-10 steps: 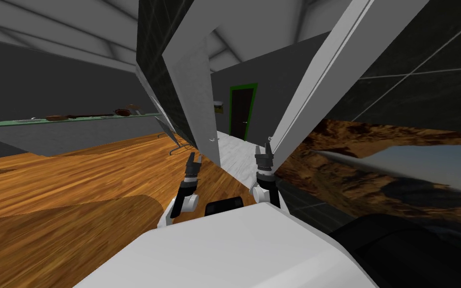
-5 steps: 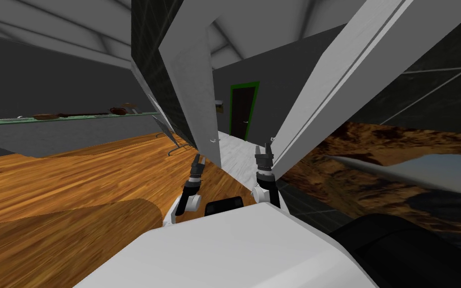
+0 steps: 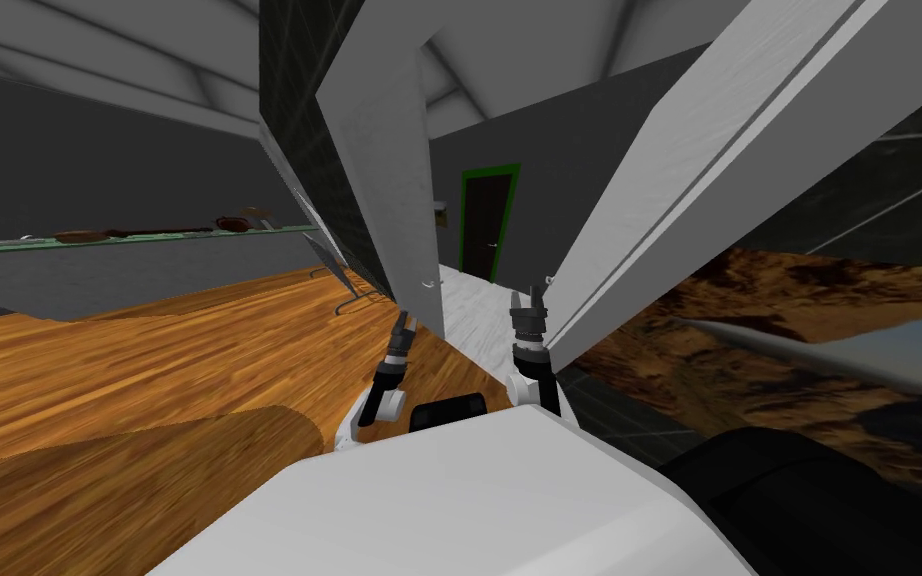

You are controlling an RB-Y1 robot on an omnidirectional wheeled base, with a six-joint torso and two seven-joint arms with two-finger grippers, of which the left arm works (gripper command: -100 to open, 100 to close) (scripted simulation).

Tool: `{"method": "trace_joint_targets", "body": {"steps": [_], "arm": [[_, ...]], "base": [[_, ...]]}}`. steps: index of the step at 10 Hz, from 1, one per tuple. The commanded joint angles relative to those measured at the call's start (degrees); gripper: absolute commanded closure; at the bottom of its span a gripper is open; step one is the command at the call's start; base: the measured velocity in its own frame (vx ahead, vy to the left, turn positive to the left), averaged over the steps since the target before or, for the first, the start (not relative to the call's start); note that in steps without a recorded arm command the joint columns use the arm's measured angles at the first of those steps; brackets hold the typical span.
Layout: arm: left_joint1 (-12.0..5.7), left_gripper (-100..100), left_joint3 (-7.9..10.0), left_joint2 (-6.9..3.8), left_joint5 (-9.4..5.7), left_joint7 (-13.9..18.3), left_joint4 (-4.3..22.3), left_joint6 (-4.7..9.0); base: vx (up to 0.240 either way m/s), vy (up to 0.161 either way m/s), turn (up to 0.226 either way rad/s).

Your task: Push the door open

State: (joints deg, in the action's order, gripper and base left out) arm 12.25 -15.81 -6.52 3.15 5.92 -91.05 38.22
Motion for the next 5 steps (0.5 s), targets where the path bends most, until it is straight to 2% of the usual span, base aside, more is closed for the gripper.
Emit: {"method": "trace_joint_targets", "body": {"steps": [1,5], "arm": [[-0.73,-100,-0.63,0.07,0.43,0.4,1.8,0.23],[-2.51,-100,-1.93,-0.09,1.32,1.5,6.3,1.07]], "base": [[0.103,0.052,-0.019],[0.096,0.061,-0.016]]}}
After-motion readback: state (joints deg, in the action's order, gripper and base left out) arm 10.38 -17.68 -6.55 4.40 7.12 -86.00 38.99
